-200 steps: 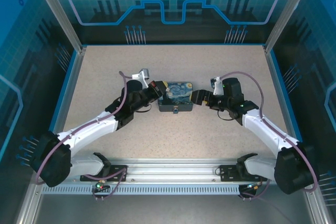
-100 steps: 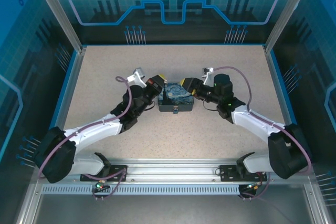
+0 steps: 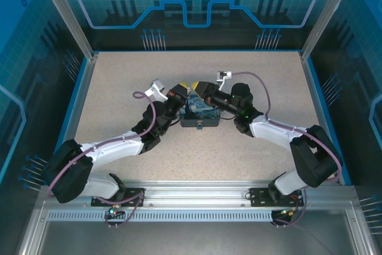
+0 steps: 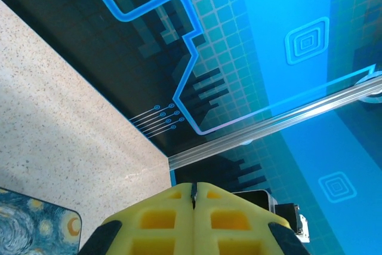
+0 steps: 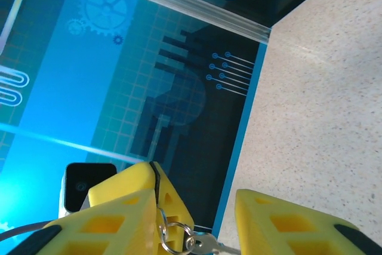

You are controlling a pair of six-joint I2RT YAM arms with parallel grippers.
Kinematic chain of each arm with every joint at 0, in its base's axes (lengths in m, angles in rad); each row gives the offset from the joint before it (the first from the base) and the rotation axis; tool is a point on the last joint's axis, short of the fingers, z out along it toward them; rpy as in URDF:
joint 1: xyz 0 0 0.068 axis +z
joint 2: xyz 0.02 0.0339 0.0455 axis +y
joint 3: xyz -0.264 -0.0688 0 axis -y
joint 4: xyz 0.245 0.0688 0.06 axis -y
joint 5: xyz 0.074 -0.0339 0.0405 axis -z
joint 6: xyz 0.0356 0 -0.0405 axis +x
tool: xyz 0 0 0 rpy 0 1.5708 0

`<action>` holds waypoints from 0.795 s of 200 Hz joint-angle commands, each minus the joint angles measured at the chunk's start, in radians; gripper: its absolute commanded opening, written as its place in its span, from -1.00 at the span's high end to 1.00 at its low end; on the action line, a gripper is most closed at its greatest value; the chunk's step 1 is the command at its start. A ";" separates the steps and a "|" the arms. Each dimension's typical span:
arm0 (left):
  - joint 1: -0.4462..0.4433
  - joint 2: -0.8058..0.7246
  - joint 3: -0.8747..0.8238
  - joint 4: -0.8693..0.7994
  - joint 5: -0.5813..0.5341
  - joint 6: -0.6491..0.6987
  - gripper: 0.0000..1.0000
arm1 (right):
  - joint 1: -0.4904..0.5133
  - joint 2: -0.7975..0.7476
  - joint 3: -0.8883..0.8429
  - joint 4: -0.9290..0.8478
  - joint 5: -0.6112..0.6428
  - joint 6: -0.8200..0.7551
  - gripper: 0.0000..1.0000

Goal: Unlock the padlock with the key

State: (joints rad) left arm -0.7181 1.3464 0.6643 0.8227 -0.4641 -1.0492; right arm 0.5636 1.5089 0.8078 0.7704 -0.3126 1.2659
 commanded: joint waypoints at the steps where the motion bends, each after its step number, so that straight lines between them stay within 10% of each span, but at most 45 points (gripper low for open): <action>1: -0.011 0.008 -0.010 0.069 -0.043 -0.010 1.00 | 0.019 0.025 0.041 0.074 0.022 0.024 0.25; 159: -0.024 0.021 -0.002 0.067 -0.090 -0.018 1.00 | 0.038 0.059 0.035 0.122 -0.033 0.039 0.72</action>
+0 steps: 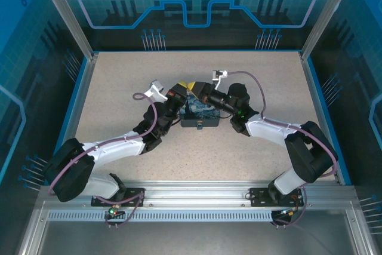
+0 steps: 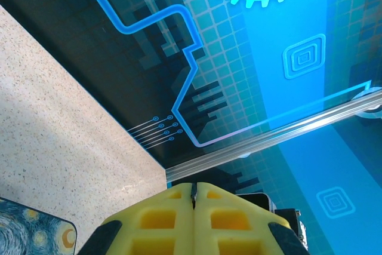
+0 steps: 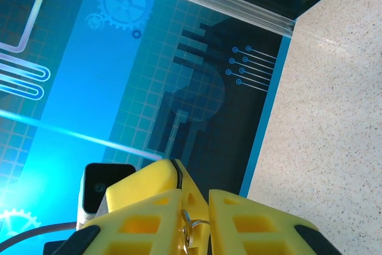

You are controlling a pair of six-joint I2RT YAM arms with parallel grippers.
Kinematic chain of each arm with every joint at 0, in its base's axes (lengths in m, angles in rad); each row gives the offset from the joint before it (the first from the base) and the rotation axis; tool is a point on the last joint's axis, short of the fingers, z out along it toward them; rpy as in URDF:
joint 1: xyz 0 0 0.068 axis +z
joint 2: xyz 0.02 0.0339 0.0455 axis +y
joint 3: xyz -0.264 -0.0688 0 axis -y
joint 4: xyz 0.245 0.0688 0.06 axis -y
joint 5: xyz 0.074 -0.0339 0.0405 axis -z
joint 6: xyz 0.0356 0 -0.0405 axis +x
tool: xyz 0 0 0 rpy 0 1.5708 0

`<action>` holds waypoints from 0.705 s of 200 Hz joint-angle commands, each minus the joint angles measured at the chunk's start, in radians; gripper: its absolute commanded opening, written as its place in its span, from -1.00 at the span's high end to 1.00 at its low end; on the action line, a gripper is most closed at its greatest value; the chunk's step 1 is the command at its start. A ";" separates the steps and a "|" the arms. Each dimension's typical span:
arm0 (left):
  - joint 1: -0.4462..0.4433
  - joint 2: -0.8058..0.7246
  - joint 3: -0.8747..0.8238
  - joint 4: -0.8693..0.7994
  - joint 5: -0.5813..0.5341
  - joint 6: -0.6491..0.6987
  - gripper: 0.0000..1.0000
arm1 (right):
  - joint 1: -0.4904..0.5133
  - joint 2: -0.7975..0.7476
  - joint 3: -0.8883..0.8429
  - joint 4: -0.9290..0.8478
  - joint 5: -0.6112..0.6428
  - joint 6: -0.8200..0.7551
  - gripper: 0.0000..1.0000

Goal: Unlock the padlock with the key

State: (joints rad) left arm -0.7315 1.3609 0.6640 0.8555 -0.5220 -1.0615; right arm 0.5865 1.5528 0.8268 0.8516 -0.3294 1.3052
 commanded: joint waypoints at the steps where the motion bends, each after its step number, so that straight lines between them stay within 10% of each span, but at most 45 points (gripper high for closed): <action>1: -0.011 0.006 -0.001 0.034 -0.032 -0.007 1.00 | 0.015 0.015 0.016 0.041 -0.017 0.000 0.72; 113: -0.012 0.017 0.021 0.010 -0.006 0.012 1.00 | 0.014 0.017 0.023 0.033 -0.050 -0.007 1.00; 141: 0.010 -0.028 0.059 -0.135 0.074 0.037 0.36 | -0.011 -0.005 0.008 -0.004 -0.058 -0.016 1.00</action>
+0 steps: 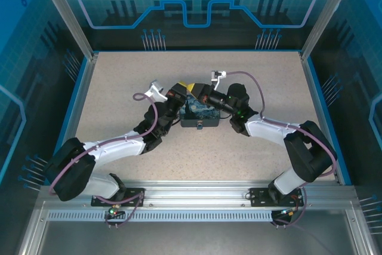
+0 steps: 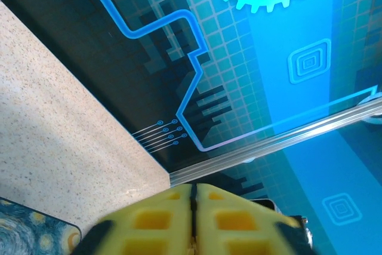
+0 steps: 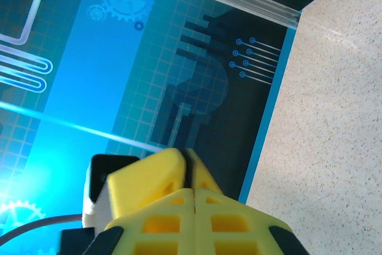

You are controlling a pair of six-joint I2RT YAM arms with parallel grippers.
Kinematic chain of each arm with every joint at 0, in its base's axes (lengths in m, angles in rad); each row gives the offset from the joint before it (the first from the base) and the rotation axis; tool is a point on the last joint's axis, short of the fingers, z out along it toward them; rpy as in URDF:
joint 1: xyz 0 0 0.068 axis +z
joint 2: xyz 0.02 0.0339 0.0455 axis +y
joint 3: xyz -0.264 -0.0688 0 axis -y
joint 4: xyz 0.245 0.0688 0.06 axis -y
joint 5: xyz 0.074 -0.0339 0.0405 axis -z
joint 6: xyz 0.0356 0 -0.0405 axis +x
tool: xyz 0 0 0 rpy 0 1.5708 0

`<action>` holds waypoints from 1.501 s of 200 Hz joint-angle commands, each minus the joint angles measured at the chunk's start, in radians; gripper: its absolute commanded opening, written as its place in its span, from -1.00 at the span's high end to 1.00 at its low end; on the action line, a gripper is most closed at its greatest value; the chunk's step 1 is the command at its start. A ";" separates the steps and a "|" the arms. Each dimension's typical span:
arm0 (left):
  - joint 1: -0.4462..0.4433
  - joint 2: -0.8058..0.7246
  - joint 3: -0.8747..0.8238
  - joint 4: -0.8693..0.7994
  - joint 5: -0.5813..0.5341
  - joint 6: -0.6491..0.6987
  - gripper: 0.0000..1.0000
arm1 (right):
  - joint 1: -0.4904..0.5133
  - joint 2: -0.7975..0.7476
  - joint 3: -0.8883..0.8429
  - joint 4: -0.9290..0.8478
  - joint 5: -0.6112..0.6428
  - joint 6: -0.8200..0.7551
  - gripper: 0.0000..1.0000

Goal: Unlock the padlock with the key

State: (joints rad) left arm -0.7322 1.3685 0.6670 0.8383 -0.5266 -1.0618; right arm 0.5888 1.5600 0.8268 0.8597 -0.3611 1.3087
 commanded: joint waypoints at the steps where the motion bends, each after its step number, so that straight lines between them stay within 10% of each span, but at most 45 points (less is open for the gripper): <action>1: 0.013 -0.038 0.059 -0.127 0.084 0.037 0.35 | -0.014 -0.014 0.008 -0.012 -0.028 -0.020 1.00; 41: 0.131 -0.123 0.149 -0.490 0.309 0.050 0.16 | -0.054 -0.058 -0.017 -0.071 -0.062 -0.043 1.00; 121: 0.256 -0.132 0.235 -0.645 0.689 0.190 0.16 | -0.073 -0.082 -0.035 -0.106 -0.104 -0.031 1.00; 300: 0.256 -0.013 0.217 -0.464 0.722 0.078 0.54 | -0.060 -0.040 -0.059 -0.042 -0.099 0.015 1.00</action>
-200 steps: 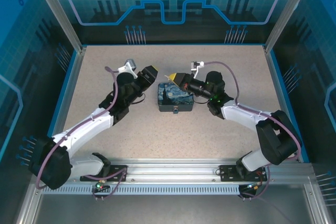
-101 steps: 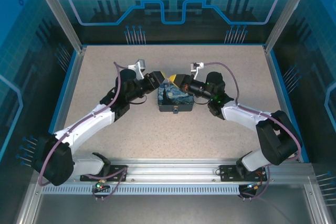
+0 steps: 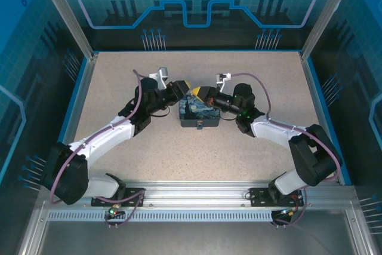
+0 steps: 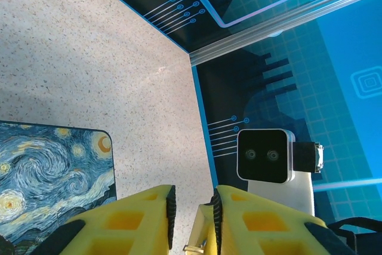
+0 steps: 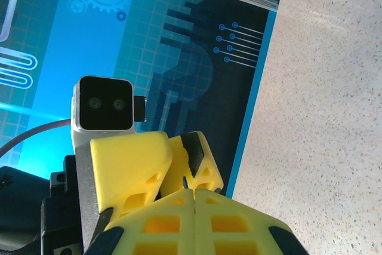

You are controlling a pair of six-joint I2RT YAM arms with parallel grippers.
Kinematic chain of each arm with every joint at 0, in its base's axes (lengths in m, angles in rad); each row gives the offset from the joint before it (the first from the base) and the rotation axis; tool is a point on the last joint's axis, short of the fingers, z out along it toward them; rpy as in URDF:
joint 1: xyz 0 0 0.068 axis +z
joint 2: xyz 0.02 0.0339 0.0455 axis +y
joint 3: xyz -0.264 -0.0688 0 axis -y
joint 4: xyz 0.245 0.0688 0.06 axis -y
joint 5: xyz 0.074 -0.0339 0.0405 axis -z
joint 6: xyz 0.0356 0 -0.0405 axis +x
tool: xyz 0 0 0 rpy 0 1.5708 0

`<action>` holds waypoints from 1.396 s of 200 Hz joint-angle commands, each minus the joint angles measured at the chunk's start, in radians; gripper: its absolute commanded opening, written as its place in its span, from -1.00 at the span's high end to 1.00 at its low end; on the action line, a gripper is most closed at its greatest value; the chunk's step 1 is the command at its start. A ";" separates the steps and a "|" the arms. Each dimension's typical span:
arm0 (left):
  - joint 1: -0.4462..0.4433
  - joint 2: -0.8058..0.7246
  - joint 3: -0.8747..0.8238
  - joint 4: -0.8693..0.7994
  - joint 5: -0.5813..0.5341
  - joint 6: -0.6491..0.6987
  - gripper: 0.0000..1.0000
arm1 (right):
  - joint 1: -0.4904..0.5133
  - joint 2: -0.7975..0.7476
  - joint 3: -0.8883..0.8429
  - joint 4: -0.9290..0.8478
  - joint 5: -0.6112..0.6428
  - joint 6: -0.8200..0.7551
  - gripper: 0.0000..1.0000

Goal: Unlock the padlock with the key

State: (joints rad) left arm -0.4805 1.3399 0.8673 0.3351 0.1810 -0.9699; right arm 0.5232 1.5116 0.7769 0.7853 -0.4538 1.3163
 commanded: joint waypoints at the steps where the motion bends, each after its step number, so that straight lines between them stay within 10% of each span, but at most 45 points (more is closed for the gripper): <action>1: 0.004 0.017 0.016 0.040 0.015 -0.014 0.54 | 0.006 0.009 -0.010 0.033 -0.006 0.007 1.00; 190: 0.001 0.010 -0.052 0.079 0.000 -0.036 0.62 | 0.006 0.029 -0.010 0.067 0.004 0.032 1.00; 260: -0.001 0.022 -0.039 0.090 0.004 -0.041 1.00 | 0.006 0.026 -0.016 0.071 -0.003 0.033 1.00; 279: -0.003 0.018 -0.045 0.097 -0.017 -0.053 1.00 | -0.001 0.014 -0.030 0.073 -0.002 0.032 0.30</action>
State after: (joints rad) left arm -0.4805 1.3567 0.8326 0.4011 0.1810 -1.0084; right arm 0.5232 1.5322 0.7662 0.8246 -0.4530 1.3464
